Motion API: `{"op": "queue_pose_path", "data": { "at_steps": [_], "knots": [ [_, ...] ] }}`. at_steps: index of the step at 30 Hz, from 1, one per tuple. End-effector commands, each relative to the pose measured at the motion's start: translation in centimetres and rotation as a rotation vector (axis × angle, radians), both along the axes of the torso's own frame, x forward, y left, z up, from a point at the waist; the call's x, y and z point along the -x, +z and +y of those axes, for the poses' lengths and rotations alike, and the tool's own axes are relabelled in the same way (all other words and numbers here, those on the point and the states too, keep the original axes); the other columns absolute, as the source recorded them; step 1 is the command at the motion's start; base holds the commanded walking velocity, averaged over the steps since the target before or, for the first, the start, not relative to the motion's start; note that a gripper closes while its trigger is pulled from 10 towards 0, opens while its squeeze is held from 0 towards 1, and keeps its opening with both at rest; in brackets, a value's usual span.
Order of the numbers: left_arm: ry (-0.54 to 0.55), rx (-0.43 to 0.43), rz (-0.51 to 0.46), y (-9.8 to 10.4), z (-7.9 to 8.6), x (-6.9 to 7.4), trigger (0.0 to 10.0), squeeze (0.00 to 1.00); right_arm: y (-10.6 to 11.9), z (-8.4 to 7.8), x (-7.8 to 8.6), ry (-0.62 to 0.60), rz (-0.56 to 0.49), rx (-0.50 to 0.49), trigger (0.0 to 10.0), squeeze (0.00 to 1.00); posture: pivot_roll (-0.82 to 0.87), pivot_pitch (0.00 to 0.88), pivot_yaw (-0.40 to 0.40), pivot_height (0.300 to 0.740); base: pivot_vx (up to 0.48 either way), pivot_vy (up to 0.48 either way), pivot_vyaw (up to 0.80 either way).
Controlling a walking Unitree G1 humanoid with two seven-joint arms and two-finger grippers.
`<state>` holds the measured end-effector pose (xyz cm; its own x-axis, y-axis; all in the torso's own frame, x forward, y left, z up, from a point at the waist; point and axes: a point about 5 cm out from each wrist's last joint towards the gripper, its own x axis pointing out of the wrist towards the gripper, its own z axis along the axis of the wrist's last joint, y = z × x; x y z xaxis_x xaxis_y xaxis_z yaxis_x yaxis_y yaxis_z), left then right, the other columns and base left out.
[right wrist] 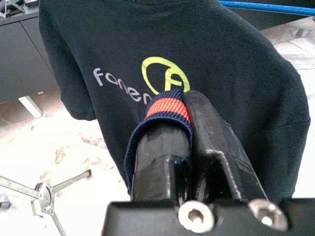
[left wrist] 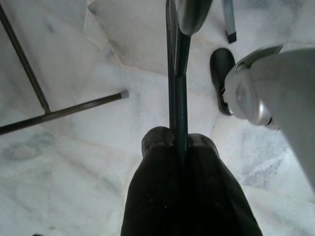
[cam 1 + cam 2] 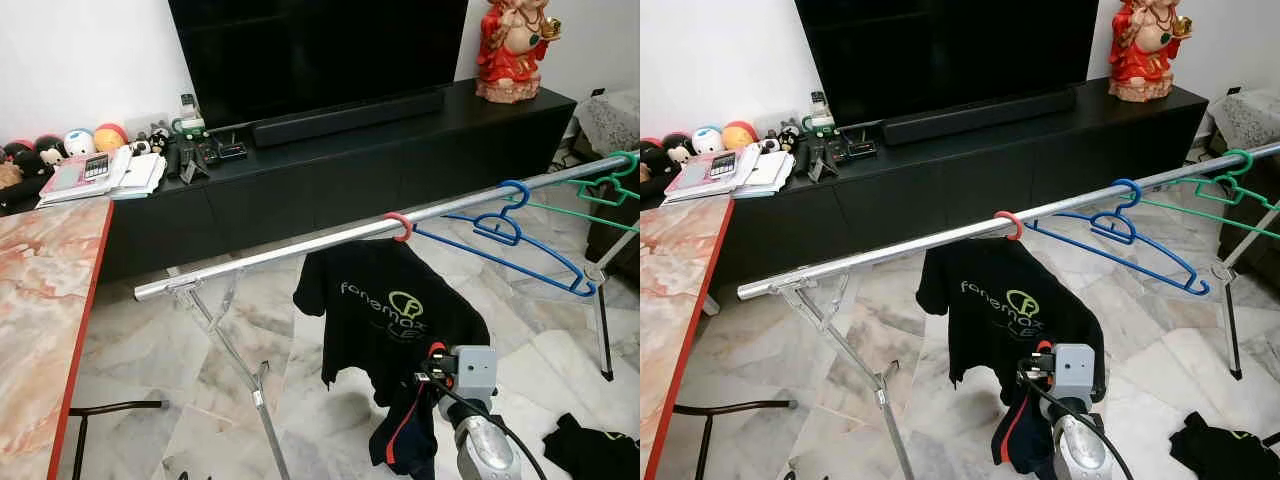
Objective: Hang hanger
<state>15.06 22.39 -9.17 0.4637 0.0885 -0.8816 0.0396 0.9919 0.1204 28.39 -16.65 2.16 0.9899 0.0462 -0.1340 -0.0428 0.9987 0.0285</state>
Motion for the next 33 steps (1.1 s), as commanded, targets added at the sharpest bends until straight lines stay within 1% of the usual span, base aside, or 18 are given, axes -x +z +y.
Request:
{"op": "queue_pose_path", "data": {
  "at_steps": [1,2,3,5,7,8,9,10,11,17,18,23,27,33],
  "knots": [
    [0.002,-0.001,0.002,-0.1,-0.5,-0.2,10.0,0.0,0.7,0.3,-0.1,0.027,-0.046,0.019,10.0,0.0,0.09,0.029,0.08,0.74,-0.337,0.0,0.0],
    [-0.003,-0.002,0.001,-0.1,-0.9,-0.5,10.0,0.0,0.7,0.5,-0.2,0.04,-0.051,0.027,10.0,0.0,0.09,0.031,0.08,0.74,-0.337,0.0,0.42],
    [-0.003,-0.002,0.001,-0.1,-0.9,-0.5,10.0,0.0,0.7,0.5,-0.2,0.04,-0.051,0.027,10.0,0.0,0.09,0.031,0.08,0.74,-0.337,0.0,0.42],
    [-0.004,0.001,0.002,-0.1,-1.4,-0.6,10.0,0.0,0.7,0.6,-0.2,0.051,-0.05,0.041,10.0,0.0,0.09,0.035,0.079,0.74,-0.337,0.0,0.8],
    [-0.007,0.004,0.007,-0.3,-2.0,-0.6,10.0,0.0,0.7,0.7,-0.2,0.058,-0.05,0.049,10.0,0.0,0.09,0.038,0.079,0.74,-0.337,0.0,0.8],
    [-0.008,0.007,0.014,-0.5,-2.7,-0.4,10.0,0.0,0.7,0.7,-0.2,0.048,-0.046,0.034,10.0,0.0,0.09,0.04,0.079,0.74,-0.334,0.0,0.8],
    [-0.008,0.007,0.014,-0.5,-2.7,-0.4,10.0,0.0,0.7,0.7,-0.2,0.048,-0.046,0.034,10.0,0.0,0.09,0.04,0.079,0.74,-0.334,0.0,0.8],
    [-0.01,0.013,0.022,-0.7,-3.4,-0.2,10.0,0.0,0.6,0.6,-0.1,0.045,-0.043,0.034,10.0,0.0,0.09,0.048,0.077,0.74,-0.337,0.0,0.59],
    [-0.011,0.018,0.029,-0.8,-4.0,0.1,10.0,0.0,0.5,0.6,-0.1,0.03,-0.034,0.009,10.0,0.0,0.09,0.05,0.076,0.74,-0.341,0.0,0.0],
    [-0.021,0.032,0.045,-1.2,-5.3,0.7,10.0,0.0,0.5,0.4,-0.1,0.034,-0.031,0.018,10.0,0.0,0.09,0.06,0.073,0.74,-0.337,0.0,0.0],
    [-0.022,0.033,0.047,-1.2,-5.4,0.7,10.0,0.0,0.5,0.4,-0.1,0.034,-0.031,0.018,10.0,0.0,0.09,0.06,0.073,0.74,-0.337,0.0,0.0],
    [-0.015,0.028,0.039,-1.0,-4.6,0.3,10.0,0.0,0.5,0.4,-0.1,0.034,-0.031,0.018,10.0,0.0,0.09,0.064,0.071,0.74,-0.339,0.0,0.0],
    [-0.014,0.025,0.035,-0.9,-4.4,0.1,10.0,0.0,0.6,0.5,-0.1,0.05,-0.044,0.03,10.0,0.0,0.1,0.067,0.072,0.74,-0.339,0.0,0.0],
    [-0.013,0.024,0.033,-0.8,-4.3,0.1,10.0,0.0,0.7,0.6,-0.1,0.058,-0.044,0.031,10.0,0.0,0.1,0.072,0.072,0.74,-0.34,0.0,0.8]
  ]
}}
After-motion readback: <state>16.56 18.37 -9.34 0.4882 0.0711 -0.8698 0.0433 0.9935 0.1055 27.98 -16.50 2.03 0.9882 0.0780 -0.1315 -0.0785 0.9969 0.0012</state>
